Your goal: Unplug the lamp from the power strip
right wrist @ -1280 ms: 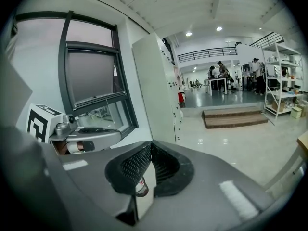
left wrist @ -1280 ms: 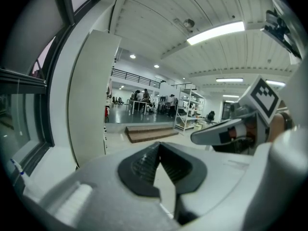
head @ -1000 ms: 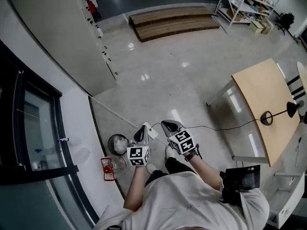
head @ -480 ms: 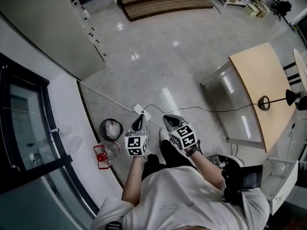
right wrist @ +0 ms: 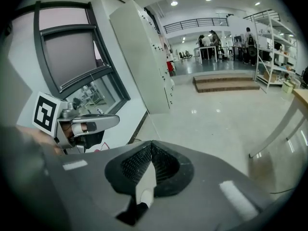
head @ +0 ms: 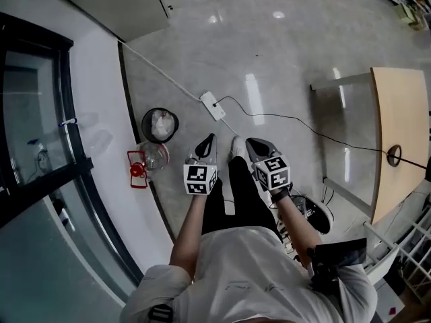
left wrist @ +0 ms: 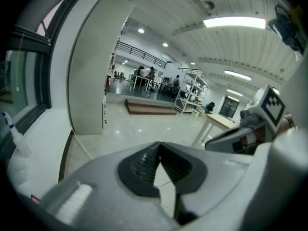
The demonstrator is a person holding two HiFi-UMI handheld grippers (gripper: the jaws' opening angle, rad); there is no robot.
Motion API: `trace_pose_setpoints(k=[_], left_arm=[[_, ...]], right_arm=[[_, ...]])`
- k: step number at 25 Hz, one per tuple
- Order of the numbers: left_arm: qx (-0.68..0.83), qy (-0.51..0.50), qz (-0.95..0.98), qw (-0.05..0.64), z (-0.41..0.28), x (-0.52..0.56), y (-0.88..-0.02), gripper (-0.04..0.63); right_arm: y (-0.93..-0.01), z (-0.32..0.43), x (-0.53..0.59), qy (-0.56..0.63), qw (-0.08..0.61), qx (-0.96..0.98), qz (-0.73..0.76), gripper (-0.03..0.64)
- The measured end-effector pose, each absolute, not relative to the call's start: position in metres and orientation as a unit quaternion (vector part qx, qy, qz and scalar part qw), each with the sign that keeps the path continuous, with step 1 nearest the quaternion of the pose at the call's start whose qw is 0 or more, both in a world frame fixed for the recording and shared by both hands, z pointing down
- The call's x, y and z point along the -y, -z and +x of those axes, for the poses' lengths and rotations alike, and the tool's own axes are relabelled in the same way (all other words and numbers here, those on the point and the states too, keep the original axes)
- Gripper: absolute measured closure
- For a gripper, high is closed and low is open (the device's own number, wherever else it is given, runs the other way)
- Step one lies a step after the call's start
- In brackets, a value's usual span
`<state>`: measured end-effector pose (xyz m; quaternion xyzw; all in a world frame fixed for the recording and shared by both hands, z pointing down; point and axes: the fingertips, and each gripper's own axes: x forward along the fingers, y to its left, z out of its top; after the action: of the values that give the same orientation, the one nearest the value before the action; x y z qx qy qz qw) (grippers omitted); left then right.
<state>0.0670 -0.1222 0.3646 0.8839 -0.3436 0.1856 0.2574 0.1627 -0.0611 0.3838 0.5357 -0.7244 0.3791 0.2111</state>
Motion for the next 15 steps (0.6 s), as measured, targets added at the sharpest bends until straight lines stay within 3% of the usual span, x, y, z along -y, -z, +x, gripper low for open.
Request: trace_pose_setpoints(k=[15], left_arm=[[0.367,-0.264,0.818,0.357,0.028,0.108,-0.616,0.597]], right_arm=[[-0.628,0.130,0.063,-0.434,0.296,0.731,0.435,0.609]])
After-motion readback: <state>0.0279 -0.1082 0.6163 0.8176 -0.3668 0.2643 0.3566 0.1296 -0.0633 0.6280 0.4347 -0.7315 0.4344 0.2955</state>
